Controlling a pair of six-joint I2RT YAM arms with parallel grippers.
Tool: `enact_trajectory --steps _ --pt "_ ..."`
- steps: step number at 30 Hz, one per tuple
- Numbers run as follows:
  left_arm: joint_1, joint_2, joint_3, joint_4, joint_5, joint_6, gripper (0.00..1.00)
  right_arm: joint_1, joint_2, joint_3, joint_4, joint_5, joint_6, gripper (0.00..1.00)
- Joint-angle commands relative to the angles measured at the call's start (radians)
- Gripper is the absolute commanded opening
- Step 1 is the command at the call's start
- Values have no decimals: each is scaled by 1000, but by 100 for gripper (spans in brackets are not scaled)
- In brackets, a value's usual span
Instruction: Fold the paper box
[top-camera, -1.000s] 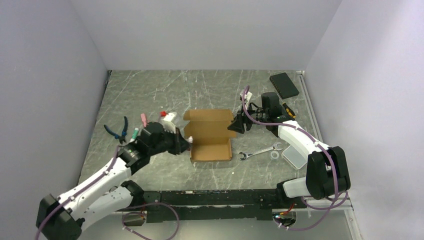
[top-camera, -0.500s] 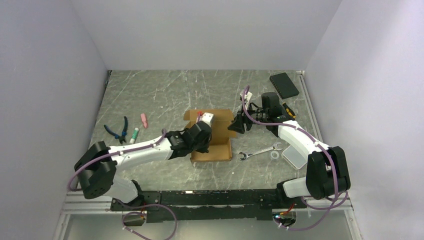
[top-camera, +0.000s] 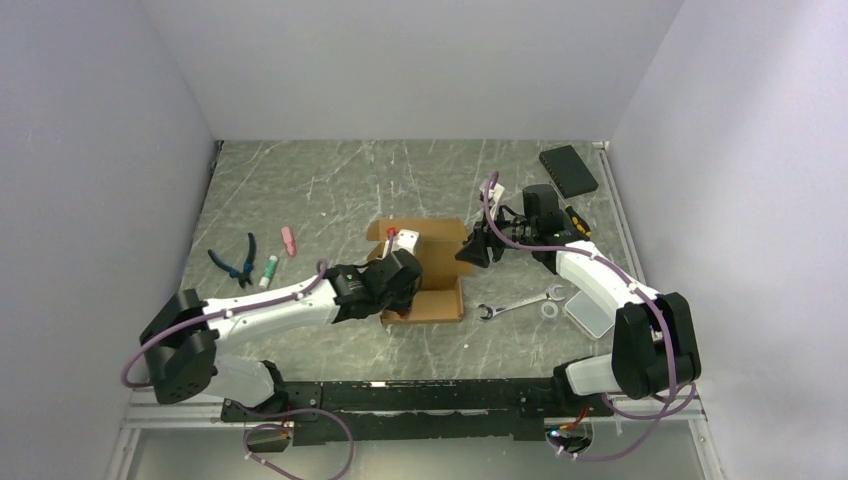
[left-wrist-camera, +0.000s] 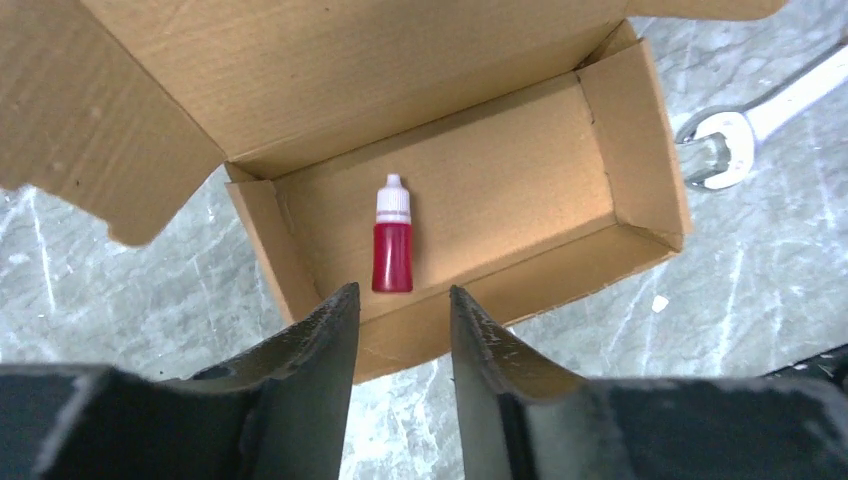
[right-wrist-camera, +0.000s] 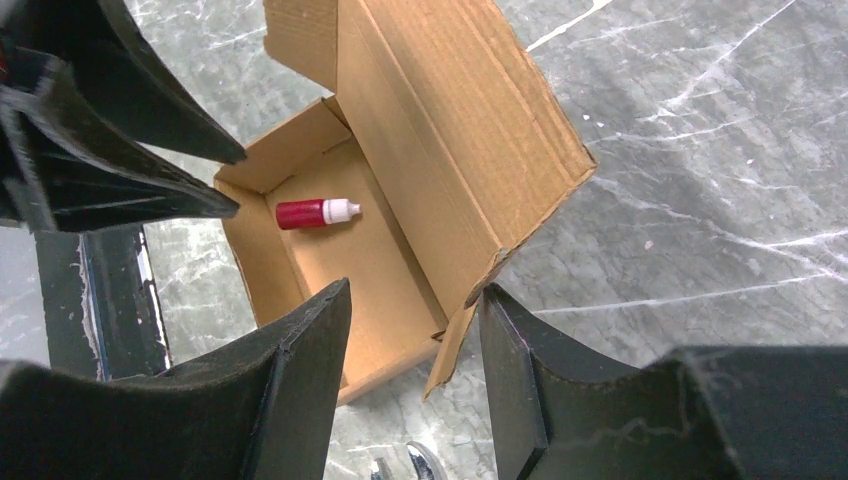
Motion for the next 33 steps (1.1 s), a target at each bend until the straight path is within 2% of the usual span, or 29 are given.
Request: enact_trajectory --steps 1,6,8,12,14,16,19,24,28,33 --pt "-2 -96 -20 -39 -42 -31 45 -4 -12 38 6 -29 -16 53" --pt "19 -162 -20 -168 -133 -68 48 -4 -15 38 6 -29 -16 53" --pt "77 -219 -30 -220 -146 -87 52 -4 -16 38 7 -30 -16 53" --pt "355 -388 -125 -176 7 -45 54 -2 -15 37 6 -33 -16 53" --pt "496 -454 -159 -149 36 -13 60 -2 -15 35 7 -35 -14 53" --pt "610 -455 -160 -122 32 32 69 0 -13 35 9 -35 -14 53" --pt "780 -321 -93 -92 91 101 72 3 -11 35 11 -35 -14 53" --pt "984 -30 64 -67 232 240 68 9 -9 35 9 -32 -17 53" --pt "1077 141 152 -48 304 323 62 10 -9 35 6 -34 -17 53" --pt "1121 287 230 -37 356 374 60 10 -10 36 5 -34 -20 53"
